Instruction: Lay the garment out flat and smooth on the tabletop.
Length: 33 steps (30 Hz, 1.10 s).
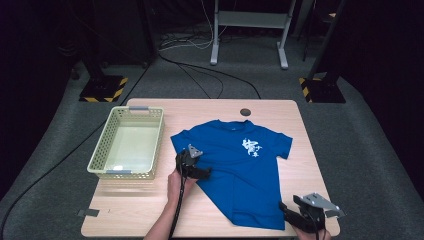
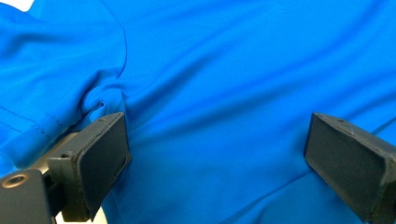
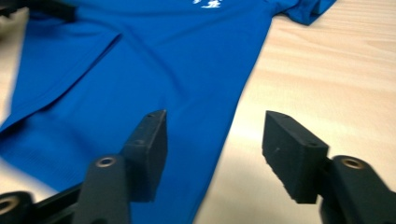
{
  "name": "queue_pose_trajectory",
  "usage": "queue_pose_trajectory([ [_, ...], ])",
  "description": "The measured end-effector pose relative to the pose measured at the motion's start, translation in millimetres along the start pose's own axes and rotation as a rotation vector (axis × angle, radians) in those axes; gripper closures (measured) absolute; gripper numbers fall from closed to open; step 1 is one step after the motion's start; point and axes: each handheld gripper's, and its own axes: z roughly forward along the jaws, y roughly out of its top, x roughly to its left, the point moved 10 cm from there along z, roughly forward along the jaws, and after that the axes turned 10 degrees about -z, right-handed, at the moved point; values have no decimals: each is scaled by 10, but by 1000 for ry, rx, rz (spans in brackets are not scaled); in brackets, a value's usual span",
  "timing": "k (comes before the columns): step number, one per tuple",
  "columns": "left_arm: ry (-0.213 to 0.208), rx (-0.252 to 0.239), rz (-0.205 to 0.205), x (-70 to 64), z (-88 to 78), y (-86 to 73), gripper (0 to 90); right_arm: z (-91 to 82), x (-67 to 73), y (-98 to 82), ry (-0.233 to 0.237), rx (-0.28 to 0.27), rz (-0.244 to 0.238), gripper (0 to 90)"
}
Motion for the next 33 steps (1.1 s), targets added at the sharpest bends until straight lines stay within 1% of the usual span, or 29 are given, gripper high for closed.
queue_pose_trajectory([
  [1,0,-2,2,-2,-2,-1,64,0,0,0,0,0,0,306],
  [2,3,-6,9,-11,-9,-3,65,199,-98,63,-3,-3,15,267],
  [3,3,-6,9,-11,-9,-3,66,289,-148,91,-6,5,25,228],
  [4,2,-10,17,-20,-19,-7,69,369,-190,126,-7,4,36,218],
  [5,2,-10,17,-20,-19,-7,70,369,-190,126,-7,4,36,218],
  [6,-3,-11,18,-26,-25,-9,77,516,-284,177,-17,8,49,185],
  [7,-8,-7,10,-33,-38,-16,77,516,-284,177,-17,8,49,185],
  [8,-21,-11,-4,-62,-55,-16,78,578,-322,195,-24,11,47,181],
  [9,-26,-18,-3,-91,-87,-11,77,634,-360,208,-37,17,45,170],
  [10,-42,-40,0,-193,-164,16,84,725,-412,228,-57,23,41,156],
  [11,-42,-40,0,-193,-164,16,84,725,-412,228,-57,23,41,156],
  [12,-57,-51,0,-262,-202,35,86,800,-444,231,-70,34,35,152],
  [13,-67,-62,4,-333,-237,54,86,800,-444,231,-70,34,35,152],
  [14,-90,-71,8,-417,-264,70,105,849,-475,236,-91,46,14,149],
  [15,-117,-73,11,-509,-282,79,105,849,-475,236,-91,46,14,149],
  [16,-171,-46,33,-739,-272,68,122,869,-501,262,-108,41,-11,150],
  [17,-171,-46,33,-739,-272,68,124,869,-501,262,-108,41,-11,150],
  [19,-183,-34,51,-869,-243,58,132,899,-529,254,-104,55,-9,150],
  [20,-187,-27,53,-924,-218,52,154,906,-535,251,-103,60,-7,150],
  [21,-198,-13,47,-975,-187,39,158,913,-532,243,-101,68,-9,150],
  [23,-199,9,41,-1045,-126,14,193,916,-522,241,-110,70,-24,151],
  [24,-197,18,48,-1070,-97,3,215,914,-518,242,-117,70,-29,150],
  [26,-195,30,49,-1117,-49,-15,231,915,-518,241,-114,70,-24,150],
  [28,-196,39,64,-1164,-8,-32,245,917,-520,241,-110,70,-22,151],
  [30,-185,46,73,-1181,37,-52,279,919,-520,242,-109,70,-21,151],
  [32,-166,36,78,-1178,40,-48,308,921,-523,241,-108,72,-17,151],
  [33,-157,35,79,-1173,38,-48,336,921,-522,242,-108,72,-17,151],
])
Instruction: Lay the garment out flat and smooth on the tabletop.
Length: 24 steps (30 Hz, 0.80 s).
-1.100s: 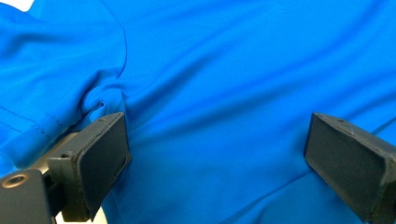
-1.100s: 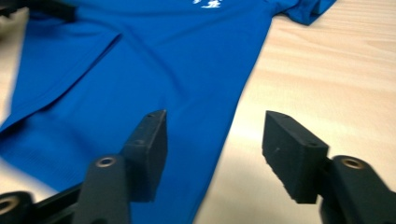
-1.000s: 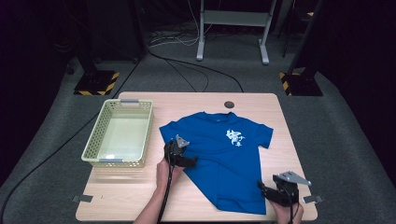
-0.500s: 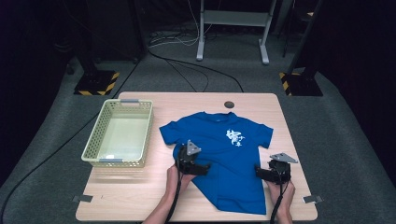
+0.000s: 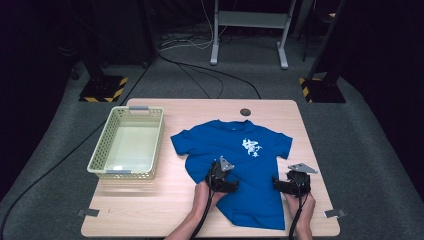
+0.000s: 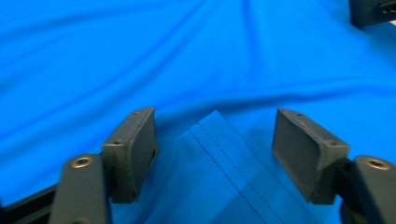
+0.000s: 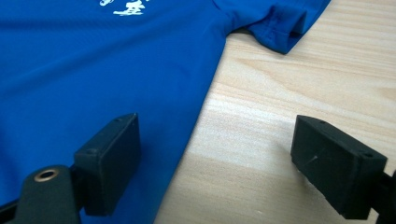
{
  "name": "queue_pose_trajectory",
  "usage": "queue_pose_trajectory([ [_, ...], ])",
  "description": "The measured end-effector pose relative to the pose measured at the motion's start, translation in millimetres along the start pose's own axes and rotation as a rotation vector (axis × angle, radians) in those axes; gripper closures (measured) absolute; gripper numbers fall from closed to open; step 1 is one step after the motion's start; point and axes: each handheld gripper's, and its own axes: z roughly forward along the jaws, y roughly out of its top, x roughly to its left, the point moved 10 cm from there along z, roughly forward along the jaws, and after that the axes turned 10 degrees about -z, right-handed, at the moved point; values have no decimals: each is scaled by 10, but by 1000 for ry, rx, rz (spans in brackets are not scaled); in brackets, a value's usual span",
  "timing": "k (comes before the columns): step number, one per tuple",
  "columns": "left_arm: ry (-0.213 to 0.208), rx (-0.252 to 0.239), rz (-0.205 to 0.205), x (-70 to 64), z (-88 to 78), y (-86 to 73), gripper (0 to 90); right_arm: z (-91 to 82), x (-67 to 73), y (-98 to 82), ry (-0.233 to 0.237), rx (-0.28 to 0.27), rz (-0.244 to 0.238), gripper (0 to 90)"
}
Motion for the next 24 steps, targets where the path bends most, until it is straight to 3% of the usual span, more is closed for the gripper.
queue_pose_trajectory([
  [9,35,-36,24,2,-100,-88,589,0,1,0,1,0,1,154],
  [13,47,-56,53,-23,-137,-125,640,0,1,0,1,0,2,154],
  [24,9,-120,74,-42,-280,-146,816,0,-1,0,0,0,3,157],
])
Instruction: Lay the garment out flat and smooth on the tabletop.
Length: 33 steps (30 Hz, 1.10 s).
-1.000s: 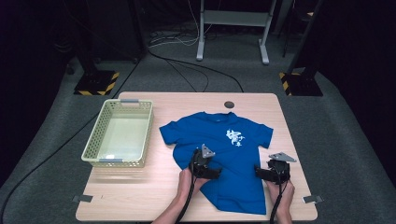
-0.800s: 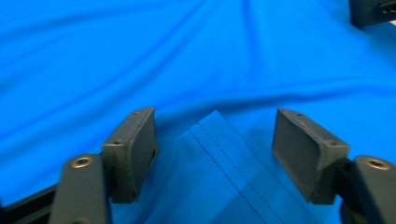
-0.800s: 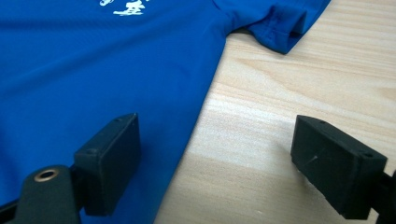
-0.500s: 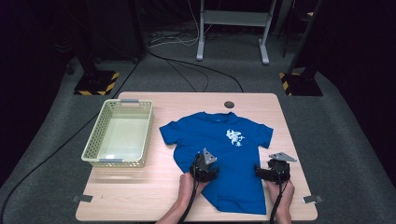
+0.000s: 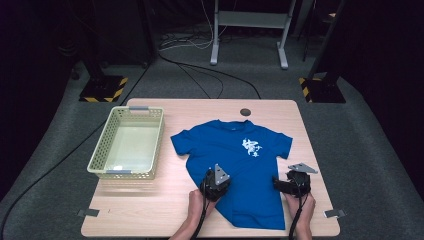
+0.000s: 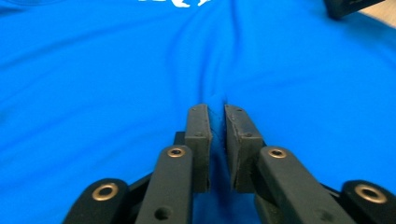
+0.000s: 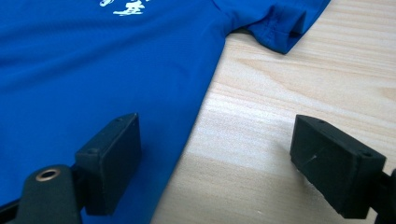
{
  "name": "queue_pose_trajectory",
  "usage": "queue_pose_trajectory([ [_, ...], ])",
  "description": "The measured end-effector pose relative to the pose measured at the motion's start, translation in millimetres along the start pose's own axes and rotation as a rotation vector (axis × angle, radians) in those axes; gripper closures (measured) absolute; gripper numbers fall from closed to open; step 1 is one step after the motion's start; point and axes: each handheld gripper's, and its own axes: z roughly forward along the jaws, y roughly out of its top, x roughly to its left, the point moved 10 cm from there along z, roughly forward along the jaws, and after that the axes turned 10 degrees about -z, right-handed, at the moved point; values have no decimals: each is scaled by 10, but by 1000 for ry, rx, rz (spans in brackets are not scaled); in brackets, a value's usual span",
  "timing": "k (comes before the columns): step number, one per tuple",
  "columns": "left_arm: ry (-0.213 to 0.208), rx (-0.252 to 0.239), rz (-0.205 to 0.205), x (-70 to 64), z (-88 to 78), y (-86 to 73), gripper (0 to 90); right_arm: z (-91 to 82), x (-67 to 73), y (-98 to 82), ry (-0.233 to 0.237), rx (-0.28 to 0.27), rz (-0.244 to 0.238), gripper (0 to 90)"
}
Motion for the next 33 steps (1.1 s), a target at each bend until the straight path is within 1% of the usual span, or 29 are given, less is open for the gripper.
queue_pose_trajectory([
  [4,-25,-38,-21,14,-105,6,829,1,-1,0,-1,0,1,156],
  [8,-35,-47,-25,44,-207,-3,831,1,-1,1,-1,0,1,156],
  [11,-41,-49,-41,79,-271,-30,831,1,-1,1,-1,0,1,156],
  [17,-41,-62,-69,151,-451,-139,831,2,-2,1,-1,0,1,156],
  [23,-37,-65,-86,221,-606,-268,831,2,-2,1,-1,0,1,156],
  [29,-37,-79,-111,279,-690,-302,831,2,-2,1,-1,0,1,156],
  [33,-38,-81,-110,274,-739,-312,831,2,-2,1,-1,0,1,156],
])
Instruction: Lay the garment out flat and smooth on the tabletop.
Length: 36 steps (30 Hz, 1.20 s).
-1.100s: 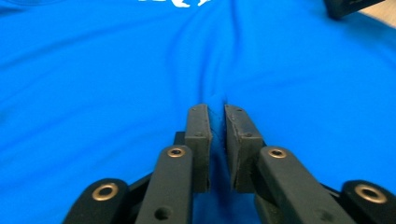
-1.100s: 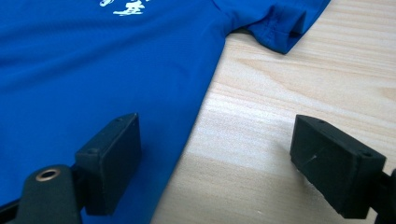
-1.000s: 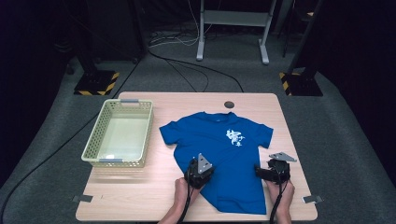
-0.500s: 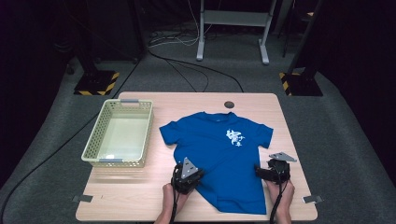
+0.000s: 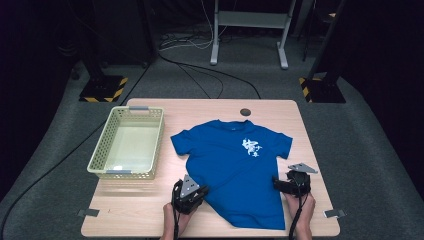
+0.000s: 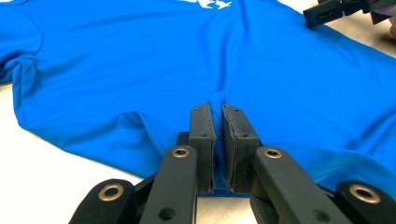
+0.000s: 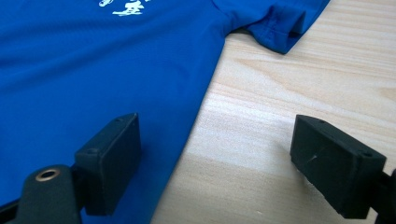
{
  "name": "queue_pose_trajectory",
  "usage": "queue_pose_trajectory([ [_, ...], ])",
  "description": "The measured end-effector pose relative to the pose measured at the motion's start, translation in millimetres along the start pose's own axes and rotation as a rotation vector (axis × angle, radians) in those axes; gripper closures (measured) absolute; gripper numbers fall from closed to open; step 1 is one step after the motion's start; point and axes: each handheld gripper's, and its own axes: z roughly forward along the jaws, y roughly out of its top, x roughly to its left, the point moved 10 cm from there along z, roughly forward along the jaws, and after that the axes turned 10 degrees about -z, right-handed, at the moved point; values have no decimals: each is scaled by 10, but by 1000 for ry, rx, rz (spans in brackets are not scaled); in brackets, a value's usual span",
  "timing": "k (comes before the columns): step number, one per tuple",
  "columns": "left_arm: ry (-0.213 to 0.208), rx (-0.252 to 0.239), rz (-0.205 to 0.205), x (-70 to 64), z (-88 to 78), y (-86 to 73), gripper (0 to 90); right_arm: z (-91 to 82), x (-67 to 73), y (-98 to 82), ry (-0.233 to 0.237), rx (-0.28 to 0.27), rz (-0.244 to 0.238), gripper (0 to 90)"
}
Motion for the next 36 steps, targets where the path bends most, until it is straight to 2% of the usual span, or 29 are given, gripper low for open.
queue_pose_trajectory([
  [7,1,11,14,-17,-49,-30,830,0,0,0,0,0,0,156],
  [11,-4,-1,1,-23,-81,-33,830,0,0,0,0,0,0,156],
  [15,-5,4,3,-7,-105,-46,829,0,0,0,0,0,0,156],
  [20,-8,8,-14,26,-152,-101,828,0,1,1,1,-1,0,157],
  [28,-8,19,-19,44,-190,-164,829,1,0,1,3,-1,-2,157],
  [36,-10,8,-18,39,-312,-202,829,5,-3,0,5,2,-3,144],
])
